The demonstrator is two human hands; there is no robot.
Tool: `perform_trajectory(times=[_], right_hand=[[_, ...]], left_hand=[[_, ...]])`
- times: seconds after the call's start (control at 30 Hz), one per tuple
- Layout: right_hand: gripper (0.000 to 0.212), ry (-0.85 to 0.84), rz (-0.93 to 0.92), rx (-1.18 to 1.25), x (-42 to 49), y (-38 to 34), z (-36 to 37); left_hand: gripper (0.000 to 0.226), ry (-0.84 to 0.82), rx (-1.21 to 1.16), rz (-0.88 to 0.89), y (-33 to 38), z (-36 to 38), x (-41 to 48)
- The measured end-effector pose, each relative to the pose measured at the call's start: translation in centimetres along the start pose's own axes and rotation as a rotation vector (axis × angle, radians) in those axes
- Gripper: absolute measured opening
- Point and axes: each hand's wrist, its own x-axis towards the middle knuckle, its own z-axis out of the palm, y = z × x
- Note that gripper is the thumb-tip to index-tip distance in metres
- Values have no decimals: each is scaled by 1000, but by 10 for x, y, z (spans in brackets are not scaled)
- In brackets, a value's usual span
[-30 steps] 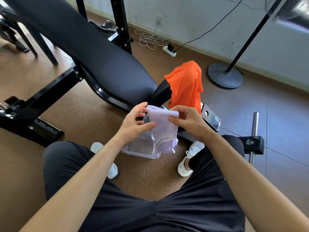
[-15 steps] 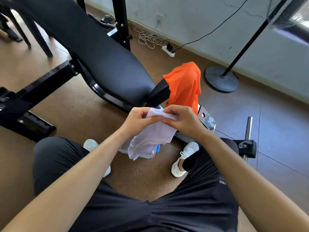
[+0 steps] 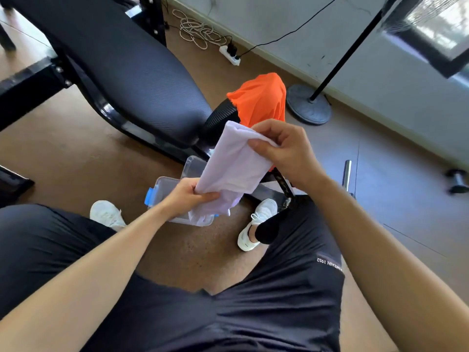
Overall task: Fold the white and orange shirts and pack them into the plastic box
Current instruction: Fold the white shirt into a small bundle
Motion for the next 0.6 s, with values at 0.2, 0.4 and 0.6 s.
perform_trajectory(times=[0.2, 0.4, 0.6], right_hand=[[10, 303, 110, 0, 7, 20, -28], [9, 438, 316, 8, 8, 70, -42], [9, 523, 540, -6, 3, 116, -45]], left_hand=[[12, -25, 119, 9, -2, -2, -4], [15, -34, 166, -107, -6, -9, -14], [22, -66, -30, -234, -9, -22, -27]])
